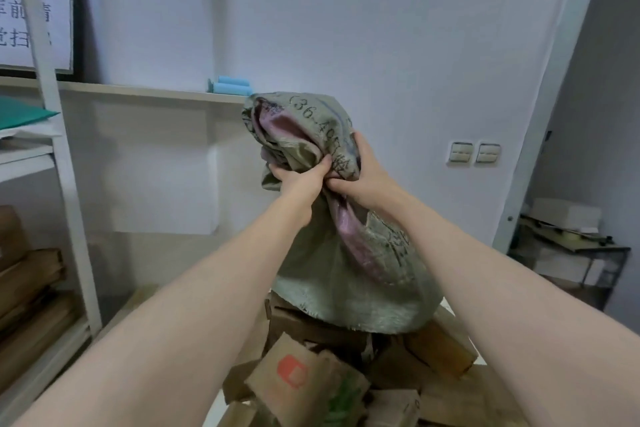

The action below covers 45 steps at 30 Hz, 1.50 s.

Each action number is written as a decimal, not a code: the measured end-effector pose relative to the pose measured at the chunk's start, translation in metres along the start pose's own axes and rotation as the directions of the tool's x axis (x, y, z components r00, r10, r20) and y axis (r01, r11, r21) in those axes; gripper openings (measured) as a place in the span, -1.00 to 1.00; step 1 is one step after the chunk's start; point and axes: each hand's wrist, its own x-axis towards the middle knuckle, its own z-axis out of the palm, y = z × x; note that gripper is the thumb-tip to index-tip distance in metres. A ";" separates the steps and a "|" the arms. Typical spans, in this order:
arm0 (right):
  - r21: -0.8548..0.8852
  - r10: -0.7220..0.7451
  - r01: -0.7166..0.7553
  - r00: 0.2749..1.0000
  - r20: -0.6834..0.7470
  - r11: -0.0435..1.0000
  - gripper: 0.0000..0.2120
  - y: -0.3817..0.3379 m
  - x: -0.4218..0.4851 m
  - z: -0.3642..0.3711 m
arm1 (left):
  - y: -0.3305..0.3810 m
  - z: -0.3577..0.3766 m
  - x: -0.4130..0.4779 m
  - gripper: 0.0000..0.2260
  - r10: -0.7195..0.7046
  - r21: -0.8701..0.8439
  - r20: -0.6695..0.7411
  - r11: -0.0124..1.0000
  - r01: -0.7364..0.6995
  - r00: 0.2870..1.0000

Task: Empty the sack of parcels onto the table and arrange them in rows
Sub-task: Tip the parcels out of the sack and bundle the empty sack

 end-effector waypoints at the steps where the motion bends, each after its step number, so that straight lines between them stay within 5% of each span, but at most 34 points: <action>1: 0.025 -0.013 0.013 0.999 0.033 1.000 0.02 0.005 -0.001 -0.001 | -0.002 0.000 0.001 -0.01 -0.009 -0.014 -0.015 1.000 0.009 1.000; 4: 0.021 0.033 -0.036 0.991 0.129 0.999 0.17 0.018 -0.004 0.000 | -0.007 0.001 0.008 -0.17 -0.063 -0.066 -0.056 0.996 0.059 0.996; 8: -0.494 0.331 -0.225 0.934 0.138 0.840 0.54 0.046 -0.016 -0.005 | -0.013 -0.004 0.019 -0.21 -0.166 -0.185 -0.163 0.973 0.135 0.973; 10: -0.512 0.455 -0.313 0.873 0.176 0.800 0.54 0.058 -0.025 -0.007 | -0.016 -0.007 0.018 -0.23 -0.148 -0.141 -0.245 0.983 0.115 0.958; 12: -0.387 0.486 -0.395 0.857 0.171 0.833 0.33 0.071 -0.027 -0.004 | -0.017 -0.008 0.016 -0.19 -0.090 -0.014 -0.288 0.996 0.090 0.954; 15: -0.341 0.432 -0.424 0.900 -0.058 0.839 -0.40 0.078 -0.018 0.002 | -0.009 -0.010 0.014 0.19 -0.173 0.092 -0.371 0.971 0.222 0.912; 16: -0.319 0.410 -0.427 0.904 -0.123 0.846 -0.59 0.073 -0.016 0.002 | -0.006 -0.009 0.011 0.25 -0.100 0.241 -0.414 0.946 0.215 0.905; 18: -0.215 0.386 -0.429 0.897 -0.215 0.877 -0.68 0.059 -0.012 -0.003 | -0.007 -0.009 0.007 0.22 0.312 0.679 -0.301 0.734 -0.028 0.901; 20: -0.100 0.363 -0.408 0.882 -0.301 0.907 -0.66 0.054 -0.006 -0.011 | -0.001 -0.009 0.000 0.15 0.564 0.882 0.174 0.275 -0.382 0.807; 22: 0.016 0.318 -0.336 0.875 -0.366 0.942 -0.66 0.050 -0.001 -0.013 | 0.002 -0.004 -0.002 0.10 0.453 0.811 0.550 -0.091 -0.578 0.701; 26: 0.332 0.207 -0.077 0.903 -0.376 0.940 -0.55 0.043 0.003 -0.023 | 0.003 0.012 0.005 0.11 0.336 0.723 0.691 -0.330 -0.608 0.640; 30: 0.422 0.134 0.038 0.919 -0.372 0.906 -0.59 0.037 0.000 -0.034 | 0.002 0.023 0.005 0.01 0.375 0.733 0.674 -0.442 -0.517 0.636; 33: 0.442 0.122 -0.062 0.987 -0.108 0.895 -0.58 0.054 -0.002 -0.039 | 0.001 0.024 0.007 -0.28 0.396 0.764 0.642 -0.409 -0.499 0.657; 35: 0.367 0.180 -0.230 0.970 0.165 0.901 -0.22 0.072 -0.004 -0.041 | 0.000 0.020 0.010 -0.40 0.386 0.815 0.576 -0.335 -0.473 0.720; 37: 0.311 0.281 -0.367 0.915 0.288 0.877 0.08 0.088 -0.008 -0.041 | -0.003 0.014 0.010 -0.43 0.351 0.846 0.523 -0.326 -0.423 0.777; 40: 0.341 0.433 -0.497 0.866 0.251 0.798 0.19 0.101 -0.017 -0.033 | -0.009 0.001 0.012 -0.45 0.211 0.867 0.439 -0.354 -0.350 0.874; 42: 0.203 0.538 -0.579 0.813 0.224 0.790 0.18 0.108 -0.023 -0.018 | -0.011 -0.006 0.013 -0.53 0.042 0.858 0.370 -0.399 -0.324 0.928; 45: 0.095 0.601 -0.631 0.767 0.224 0.770 0.06 0.126 -0.021 0.013 | -0.014 -0.008 0.015 -0.40 -0.267 0.794 0.278 -0.477 -0.378 0.923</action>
